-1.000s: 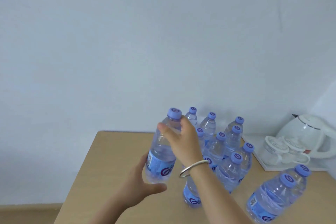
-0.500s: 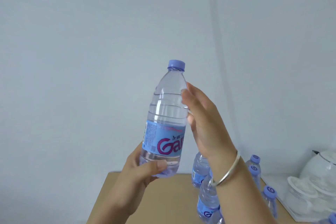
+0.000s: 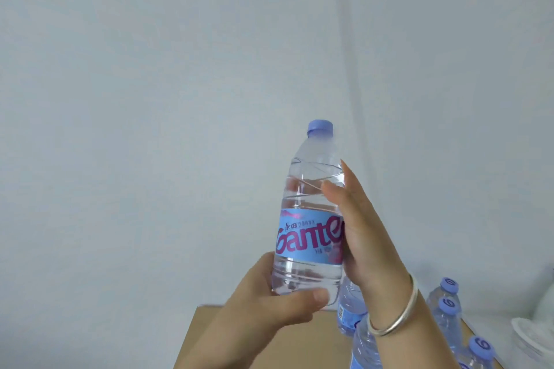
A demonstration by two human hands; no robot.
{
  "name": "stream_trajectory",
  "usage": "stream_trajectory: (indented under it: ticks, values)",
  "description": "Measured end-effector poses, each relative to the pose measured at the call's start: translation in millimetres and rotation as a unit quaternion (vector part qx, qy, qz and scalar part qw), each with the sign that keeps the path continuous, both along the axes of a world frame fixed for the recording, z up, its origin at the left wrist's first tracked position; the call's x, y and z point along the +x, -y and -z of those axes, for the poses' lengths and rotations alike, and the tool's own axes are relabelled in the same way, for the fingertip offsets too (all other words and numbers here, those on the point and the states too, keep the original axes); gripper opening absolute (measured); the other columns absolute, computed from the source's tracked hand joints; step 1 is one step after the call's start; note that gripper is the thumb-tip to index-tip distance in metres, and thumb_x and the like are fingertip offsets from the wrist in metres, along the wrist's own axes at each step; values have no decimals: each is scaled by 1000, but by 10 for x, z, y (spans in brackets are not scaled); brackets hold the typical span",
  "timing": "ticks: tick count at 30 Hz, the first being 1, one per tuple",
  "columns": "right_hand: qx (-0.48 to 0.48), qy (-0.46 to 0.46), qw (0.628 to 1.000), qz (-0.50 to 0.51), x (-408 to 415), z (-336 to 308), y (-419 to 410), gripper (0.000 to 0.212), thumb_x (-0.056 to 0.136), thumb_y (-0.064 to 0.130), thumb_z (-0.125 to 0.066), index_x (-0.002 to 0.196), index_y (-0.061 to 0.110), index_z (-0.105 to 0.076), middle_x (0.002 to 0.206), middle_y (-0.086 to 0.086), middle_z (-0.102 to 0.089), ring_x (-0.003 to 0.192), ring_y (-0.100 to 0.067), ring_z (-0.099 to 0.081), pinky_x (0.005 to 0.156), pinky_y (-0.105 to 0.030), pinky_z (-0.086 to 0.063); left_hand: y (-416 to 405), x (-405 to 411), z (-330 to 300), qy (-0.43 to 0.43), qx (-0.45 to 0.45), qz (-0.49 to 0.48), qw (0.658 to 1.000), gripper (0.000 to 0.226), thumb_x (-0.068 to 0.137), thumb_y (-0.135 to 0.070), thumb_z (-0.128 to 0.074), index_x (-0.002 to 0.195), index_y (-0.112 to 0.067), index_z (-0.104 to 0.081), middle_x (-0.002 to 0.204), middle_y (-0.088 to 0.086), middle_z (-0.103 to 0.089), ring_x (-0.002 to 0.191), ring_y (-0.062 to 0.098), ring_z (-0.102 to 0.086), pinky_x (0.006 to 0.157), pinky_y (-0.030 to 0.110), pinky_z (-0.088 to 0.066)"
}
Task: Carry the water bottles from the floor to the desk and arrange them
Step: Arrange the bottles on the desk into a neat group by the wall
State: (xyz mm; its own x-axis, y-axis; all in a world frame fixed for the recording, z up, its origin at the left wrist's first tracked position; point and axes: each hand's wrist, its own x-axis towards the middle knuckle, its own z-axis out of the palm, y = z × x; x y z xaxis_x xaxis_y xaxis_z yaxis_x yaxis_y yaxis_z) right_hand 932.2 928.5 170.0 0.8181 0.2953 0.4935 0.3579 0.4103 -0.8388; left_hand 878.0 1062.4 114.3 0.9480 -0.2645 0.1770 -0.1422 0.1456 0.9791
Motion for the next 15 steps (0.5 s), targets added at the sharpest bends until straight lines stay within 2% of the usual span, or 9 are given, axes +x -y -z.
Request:
stream_trajectory:
  ticks: [3,7,12,15]
  values:
    - [-4,-12,1000,-1,30,30,-9,45,79,35,-54,123,31,-53,104,-5,-68,84,-23,-68,68,-36,-53,52,-55,1,41,44,-50,997,65,46,-45,-76,107,-25,-63,102,1,-71,96,19,-67,79,32,-57]
    - [-19,0,1000,1,45,18,29,46,78,35,-54,124,36,-52,105,2,-70,88,-18,-70,66,-31,-55,69,-40,29,48,16,-55,997,52,46,-39,-77,96,-27,-70,97,4,-73,84,13,-66,81,34,-56]
    - [-45,18,999,9,135,-3,87,47,78,35,-57,124,35,-52,108,1,-69,93,-19,-69,71,-31,-54,107,-2,39,55,0,-54,997,48,48,-37,-77,96,-28,-72,98,6,-73,89,17,-67,86,38,-54]
    - [-79,26,996,31,234,-29,151,46,77,38,-57,123,38,-53,110,4,-69,100,-17,-68,78,-31,-54,134,74,33,58,-6,-59,997,51,48,-35,-78,97,-22,-72,97,6,-74,89,17,-68,82,33,-57]
